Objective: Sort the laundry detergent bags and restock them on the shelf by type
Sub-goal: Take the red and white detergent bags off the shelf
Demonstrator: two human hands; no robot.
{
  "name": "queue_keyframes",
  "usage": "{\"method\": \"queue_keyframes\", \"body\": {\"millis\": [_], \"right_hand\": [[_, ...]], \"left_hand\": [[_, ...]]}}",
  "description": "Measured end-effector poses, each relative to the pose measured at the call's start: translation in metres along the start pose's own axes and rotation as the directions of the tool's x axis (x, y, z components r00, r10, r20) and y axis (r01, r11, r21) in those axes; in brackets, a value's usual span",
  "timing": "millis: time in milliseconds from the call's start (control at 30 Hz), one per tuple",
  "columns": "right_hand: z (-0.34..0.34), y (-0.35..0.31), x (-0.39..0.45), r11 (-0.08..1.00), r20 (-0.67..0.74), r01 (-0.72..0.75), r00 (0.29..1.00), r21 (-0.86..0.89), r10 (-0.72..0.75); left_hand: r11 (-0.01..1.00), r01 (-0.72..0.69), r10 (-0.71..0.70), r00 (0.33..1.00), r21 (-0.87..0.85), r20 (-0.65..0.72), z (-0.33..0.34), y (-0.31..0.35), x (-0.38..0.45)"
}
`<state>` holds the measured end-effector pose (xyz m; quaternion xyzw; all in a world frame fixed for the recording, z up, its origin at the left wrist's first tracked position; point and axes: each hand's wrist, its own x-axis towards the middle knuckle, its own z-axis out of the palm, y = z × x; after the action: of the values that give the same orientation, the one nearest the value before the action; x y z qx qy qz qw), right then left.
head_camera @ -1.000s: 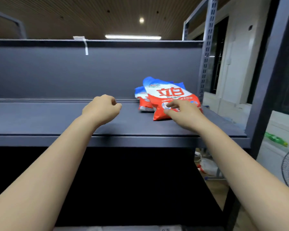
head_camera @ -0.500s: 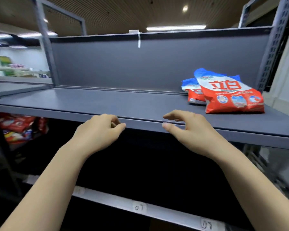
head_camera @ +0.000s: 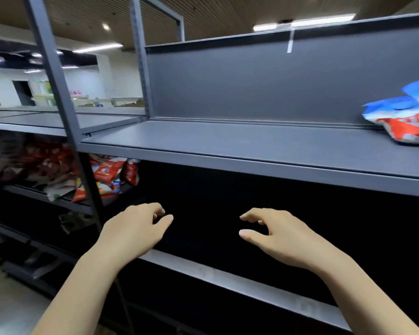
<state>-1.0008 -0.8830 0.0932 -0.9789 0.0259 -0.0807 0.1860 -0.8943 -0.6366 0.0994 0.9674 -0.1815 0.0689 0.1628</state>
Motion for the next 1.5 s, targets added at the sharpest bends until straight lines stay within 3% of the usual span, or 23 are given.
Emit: {"method": "queue_keyframes", "body": {"millis": [333, 567, 867, 1233, 1500], "right_hand": [[0.095, -0.115, 0.081, 0.998, 0.122, 0.030, 0.992, 0.048, -0.035], [0.145, -0.174, 0.144, 0.994, 0.184, 0.084, 0.978, 0.064, -0.095], [0.229, -0.262, 0.265, 0.981, 0.225, 0.137, 0.960, 0.134, -0.165], [0.278, -0.342, 0.362, 0.971, 0.245, 0.166, 0.947, 0.174, -0.206], [0.302, -0.374, 0.419, 0.987, 0.222, 0.092, 0.968, 0.128, -0.119]], "left_hand": [[0.987, 0.157, -0.158, 0.986, 0.018, 0.061, -0.011, -0.173, 0.019], [0.964, 0.266, -0.267, 0.962, 0.016, 0.056, -0.016, -0.261, 0.040], [0.928, 0.370, -0.372, 0.928, 0.055, 0.034, -0.029, -0.397, 0.113], [0.933, 0.356, -0.358, 0.933, 0.049, 0.041, -0.040, -0.491, 0.186], [0.954, 0.299, -0.297, 0.952, -0.020, 0.077, -0.040, -0.552, 0.257]]}}
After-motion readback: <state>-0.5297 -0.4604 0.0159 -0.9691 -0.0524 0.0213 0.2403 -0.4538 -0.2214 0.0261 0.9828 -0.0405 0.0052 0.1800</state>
